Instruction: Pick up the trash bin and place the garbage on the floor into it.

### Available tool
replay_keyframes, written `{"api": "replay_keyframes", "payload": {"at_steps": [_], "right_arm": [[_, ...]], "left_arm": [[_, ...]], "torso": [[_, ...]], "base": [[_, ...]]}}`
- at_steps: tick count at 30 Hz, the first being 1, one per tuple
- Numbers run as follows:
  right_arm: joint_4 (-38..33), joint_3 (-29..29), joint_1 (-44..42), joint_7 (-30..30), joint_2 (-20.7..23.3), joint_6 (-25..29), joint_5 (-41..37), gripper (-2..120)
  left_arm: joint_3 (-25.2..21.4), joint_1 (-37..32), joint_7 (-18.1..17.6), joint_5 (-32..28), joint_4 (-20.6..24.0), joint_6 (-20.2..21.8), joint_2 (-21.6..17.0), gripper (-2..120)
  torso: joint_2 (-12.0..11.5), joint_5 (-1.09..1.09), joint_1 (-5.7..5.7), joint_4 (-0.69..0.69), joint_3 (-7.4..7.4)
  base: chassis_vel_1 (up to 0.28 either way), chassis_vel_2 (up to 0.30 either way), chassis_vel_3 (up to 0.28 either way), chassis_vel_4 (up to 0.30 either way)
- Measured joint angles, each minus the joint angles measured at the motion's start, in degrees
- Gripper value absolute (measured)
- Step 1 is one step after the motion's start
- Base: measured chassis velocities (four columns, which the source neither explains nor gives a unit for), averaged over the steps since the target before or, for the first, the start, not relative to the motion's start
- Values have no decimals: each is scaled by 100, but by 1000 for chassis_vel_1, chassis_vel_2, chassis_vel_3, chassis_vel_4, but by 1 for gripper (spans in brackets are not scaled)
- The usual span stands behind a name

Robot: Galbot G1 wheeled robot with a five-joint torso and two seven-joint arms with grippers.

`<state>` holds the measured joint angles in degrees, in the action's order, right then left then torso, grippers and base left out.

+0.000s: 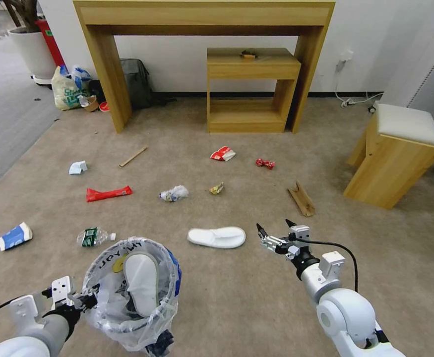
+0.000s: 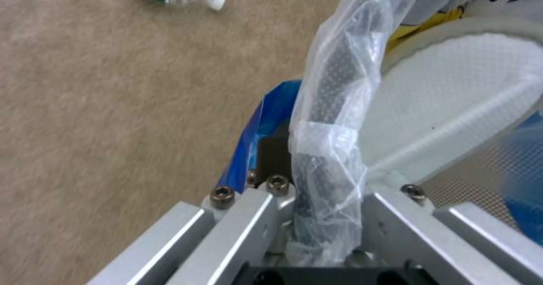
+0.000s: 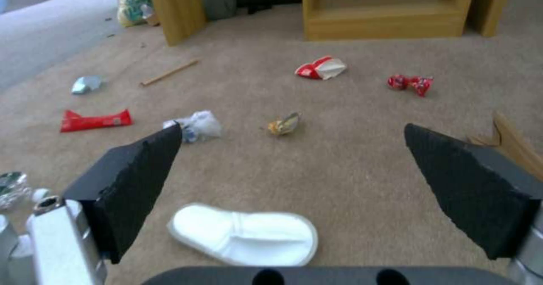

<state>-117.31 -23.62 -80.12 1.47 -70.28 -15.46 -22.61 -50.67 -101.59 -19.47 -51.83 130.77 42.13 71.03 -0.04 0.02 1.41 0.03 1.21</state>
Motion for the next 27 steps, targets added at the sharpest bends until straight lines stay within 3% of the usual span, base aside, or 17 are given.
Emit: {"api": "replay_keyframes", "payload": {"at_steps": [13, 17, 19, 21, 22, 27], "right_arm": [[268, 99, 105, 117, 252, -45, 81, 100], [611, 184, 309, 535, 712, -17, -6, 100], [941, 289, 549, 1062, 1146, 151, -36, 100], [1022, 323, 618, 1176, 1230, 205, -20, 100], [1371, 497, 911, 1567, 1471, 423, 168, 100], [1890, 877, 1489, 2181, 1699, 476, 443, 100]], "left_arm": [[-25, 31, 16, 18, -33, 0, 4, 0], [-33, 38, 8, 20, -41, 0, 13, 0], [-36, 14, 2, 33, -41, 0, 50, 0], [-37, 8, 2, 35, -41, 0, 56, 0], [-47, -20, 2, 51, -39, 0, 94, 0], [-83, -52, -8, 74, -28, 0, 207, 0]], "torso": [[0, -2, 1, 0, 1], [0, -3, 0, 0, -1], [0, -1, -1, -1, -1], [0, -1, -1, -1, -1], [0, -2, -1, 0, -2], [0, -1, -1, -2, -1]], "base": [[-152, 147, 155, -142], [-6, 10, 18, -16], [0, 0, 0, 0], [0, 0, 0, 0], [0, 0, 0, 0], [0, 0, 0, 0]]}}
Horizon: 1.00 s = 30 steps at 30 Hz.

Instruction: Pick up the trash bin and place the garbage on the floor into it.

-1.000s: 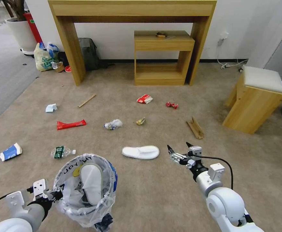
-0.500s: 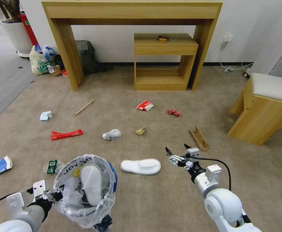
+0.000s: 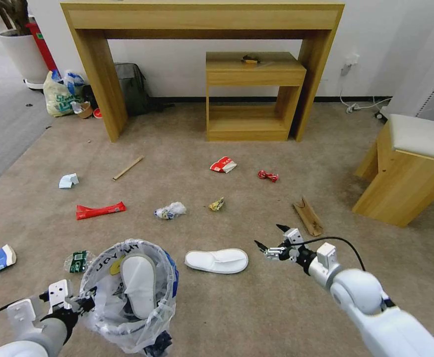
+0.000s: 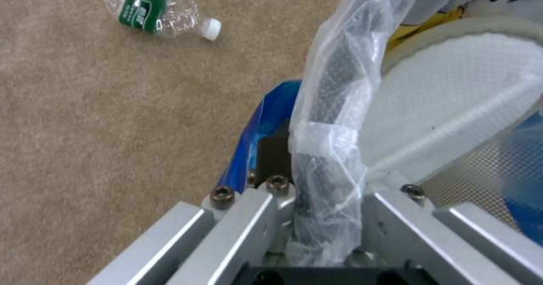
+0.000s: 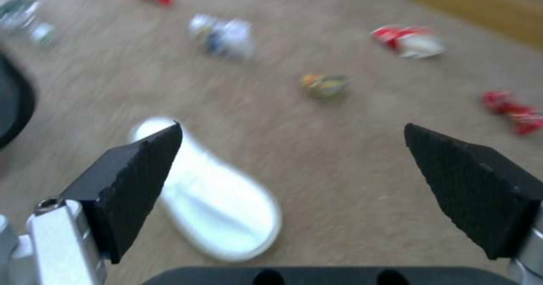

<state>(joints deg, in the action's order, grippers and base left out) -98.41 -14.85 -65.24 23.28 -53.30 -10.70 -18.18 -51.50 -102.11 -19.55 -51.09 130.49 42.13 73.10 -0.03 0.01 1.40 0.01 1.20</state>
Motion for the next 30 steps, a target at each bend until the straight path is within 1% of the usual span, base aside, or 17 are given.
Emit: {"api": "replay_keyframes", "payload": {"at_steps": [2, 4, 5, 6, 8, 11, 12, 13, 14, 16, 17, 18, 20, 21, 22, 25, 30], "right_arm": [[125, 141, 150, 147, 37, -10, 40, 100], [540, 622, 591, 540, 84, -3, 146, 100], [540, 622, 591, 540, 84, -3, 146, 100], [758, 872, 795, 696, 79, 24, 191, 100], [1028, 1157, 1044, 799, 43, 48, 216, 100], [1225, 1337, 1193, 856, -3, 77, 241, 100], [1468, 1530, 1378, 933, -81, 124, 295, 100], [1884, 1836, 1743, 1023, -228, 204, 351, 100], [1884, 1836, 1743, 1023, -228, 204, 351, 100], [2455, 2182, 2146, 1036, -458, 283, 362, 100], [2716, 2268, 2297, 1077, -586, 344, 435, 100], [2716, 2268, 2297, 1077, -586, 344, 435, 100], [3057, 2406, 2479, 1151, -777, 393, 517, 99], [3254, 2537, 2587, 1185, -884, 406, 542, 96], [3254, 2537, 2587, 1185, -884, 406, 542, 96], [3727, 2798, 2803, 1311, -1107, 519, 727, 92], [4029, 2921, 2941, 1364, -1248, 599, 836, 90]], "left_arm": [[-4, -3, -8, 1, 11, 0, 26, 0], [-5, 4, -67, 4, 31, 0, 88, 0], [-5, 4, -67, 4, 31, 0, 88, 0], [-4, 14, -98, 4, 44, 0, 115, 0], [-2, 39, -129, 14, 61, 0, 140, 0], [4, 60, -154, 12, 68, 0, 148, 0], [14, 88, -212, 1, 81, 0, 155, 0], [28, 119, -285, -16, 112, 0, 183, 0], [28, 119, -285, -16, 112, 0, 183, 0], [59, 136, -350, -29, 137, 0, 207, 0], [85, 146, -382, -27, 137, 0, 209, 0], [85, 146, -382, -27, 137, 0, 209, 0], [124, 153, -416, -27, 144, 0, 236, 0], [144, 153, -437, 5, 167, -1, 300, 0], [144, 153, -437, 5, 167, -1, 300, 0], [172, 102, -453, 93, 249, 0, 423, 0], [171, 58, -468, 118, 335, 0, 479, 0]], "torso": [[0, -2, 0, 0, 1], [0, 2, 0, 0, 0], [0, 2, 0, 0, 0], [0, -3, 0, 1, 1], [0, -1, 0, 0, 0], [0, 2, 0, 0, 0], [0, -2, 0, 2, 1], [0, 0, 0, 1, 1], [0, 0, 0, 1, 1], [0, -2, 0, 0, 1], [0, -1, 1, 0, 1], [0, -1, 1, 0, 1], [0, 0, 1, 0, 1], [0, -1, 0, 0, 1], [0, -1, 0, 0, 1], [0, -1, 1, 0, 1], [0, -1, 1, 1, 1]], "base": [[0, 0, 0, 0], [0, 0, 0, 0], [0, 0, 0, 0], [0, 0, 0, 0], [0, 0, 0, 0], [0, 0, 0, 0], [0, 0, 0, 0], [0, 0, 0, 0], [0, 0, 0, 0], [0, 0, 0, 0], [0, 0, 0, 0], [0, 0, 0, 0], [0, 0, 0, 0], [0, 0, 0, 0], [0, 0, 0, 0], [0, 0, 0, 0], [0, 0, 0, 0]]}}
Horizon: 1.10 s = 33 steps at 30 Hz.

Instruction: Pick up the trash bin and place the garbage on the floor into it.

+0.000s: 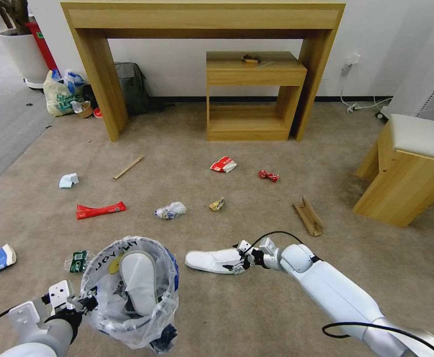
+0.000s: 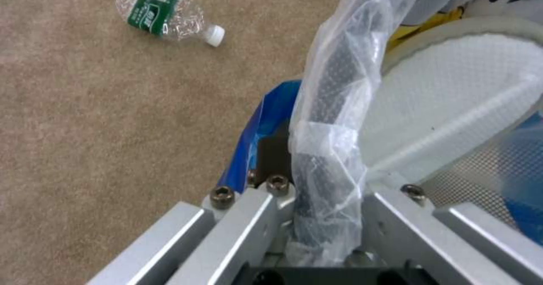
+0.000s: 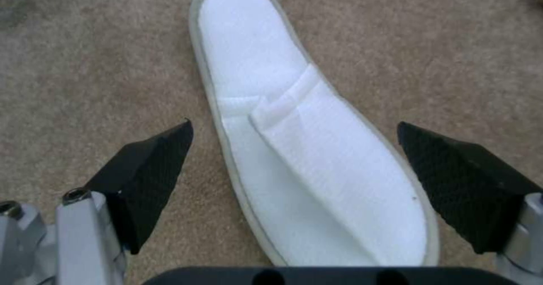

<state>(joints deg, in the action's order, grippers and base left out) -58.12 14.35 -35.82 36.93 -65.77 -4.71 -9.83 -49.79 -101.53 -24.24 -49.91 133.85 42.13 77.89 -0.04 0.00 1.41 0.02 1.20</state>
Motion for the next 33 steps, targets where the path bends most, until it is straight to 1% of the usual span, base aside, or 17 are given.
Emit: {"api": "replay_keyframes", "payload": {"at_steps": [8, 10, 16, 23, 26, 31, 33], "right_arm": [[256, 121, 90, 8, -112, 3, 6, 82], [372, 132, 129, 11, -141, 19, 11, 77], [550, 152, 173, 37, -155, 59, 12, 75], [733, 155, 194, 38, -341, 76, 37, 70], [935, 156, 243, 36, -493, 89, 102, 66], [1109, 153, 280, 36, -603, 118, 152, 65], [1235, 126, 308, 34, -688, 136, 189, 62]], "left_arm": [[-12, -76, -5, 67, 73, 0, 113, 0], [-13, -105, -1, 81, 100, 0, 149, 0], [-6, -131, 17, 128, 125, 0, 229, 0], [7, -122, 28, 151, 123, 0, 239, 0], [2, -129, 32, 146, 127, 0, 238, 0], [3, -134, 34, 143, 141, 0, 241, 0], [1, -140, 34, 136, 159, 0, 240, 0]], "torso": [[0, 1, 0, 0, 0], [0, 1, 0, 0, 0], [1, 1, 0, 0, 0], [1, 1, 0, 0, 0], [1, 1, 0, 0, 0], [1, 1, 0, 0, 0], [0, 1, 0, 0, 0]], "base": [[0, 0, 0, 0], [0, 0, 0, 0], [0, 0, 0, 0], [0, 0, 0, 0], [0, 0, 0, 0], [0, 0, 0, 0], [0, 0, 0, 0]]}}
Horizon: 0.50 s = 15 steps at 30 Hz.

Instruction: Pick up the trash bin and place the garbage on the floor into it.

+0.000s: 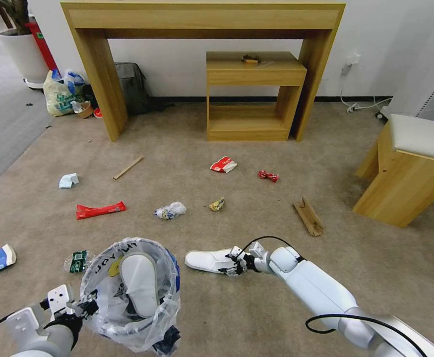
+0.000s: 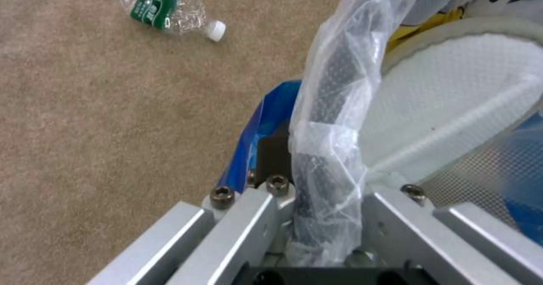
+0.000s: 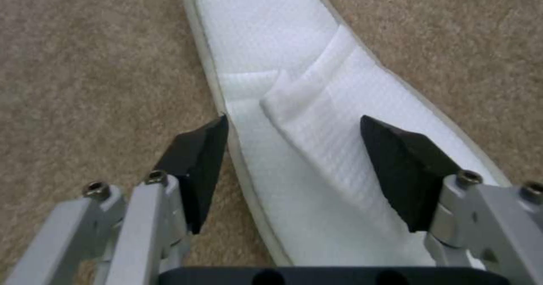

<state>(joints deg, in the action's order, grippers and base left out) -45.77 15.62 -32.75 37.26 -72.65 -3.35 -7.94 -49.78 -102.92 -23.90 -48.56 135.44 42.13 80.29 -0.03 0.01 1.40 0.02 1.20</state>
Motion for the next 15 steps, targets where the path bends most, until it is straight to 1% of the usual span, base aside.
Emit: {"api": "replay_keyframes", "payload": {"at_steps": [3, 4, 5, 8, 10, 13, 15], "right_arm": [[95, -23, 13, -15, -57, -7, 17, 59], [112, -32, 13, -24, -60, -13, 20, 56], [112, -32, 13, -24, -60, -13, 20, 56], [169, -74, 13, -39, -73, -22, 37, 48], [180, -85, 13, -44, -73, -22, 43, 47], [197, -115, 4, -89, -82, -27, 56, 38], [204, -123, 1, -101, -89, -27, 64, 36]], "left_arm": [[-8, -9, 0, -7, 23, 0, -9, 0], [-8, -11, 0, -9, 27, 0, -9, 0], [-8, -11, 0, -9, 27, 0, -9, 0], [5, -16, -1, -4, 30, 0, 6, 0], [8, -20, 0, -3, 31, 0, 12, 0], [10, -32, -1, 2, 40, 0, 14, 0], [10, -34, -1, 2, 42, 0, 13, 0]], "torso": [[0, 0, 0, 0, 0], [0, 0, 0, 0, 0], [0, 0, 0, 0, 0], [0, 0, 0, 0, 0], [0, 0, 0, 0, 0], [0, -1, 0, 0, 0], [0, 0, 0, 0, 0]], "base": [[0, 0, 0, 0], [0, 0, 0, 0], [0, 0, 0, 0], [0, 0, 0, 0], [0, 0, 0, 0], [0, 0, 0, 0], [0, 0, 0, 0]]}}
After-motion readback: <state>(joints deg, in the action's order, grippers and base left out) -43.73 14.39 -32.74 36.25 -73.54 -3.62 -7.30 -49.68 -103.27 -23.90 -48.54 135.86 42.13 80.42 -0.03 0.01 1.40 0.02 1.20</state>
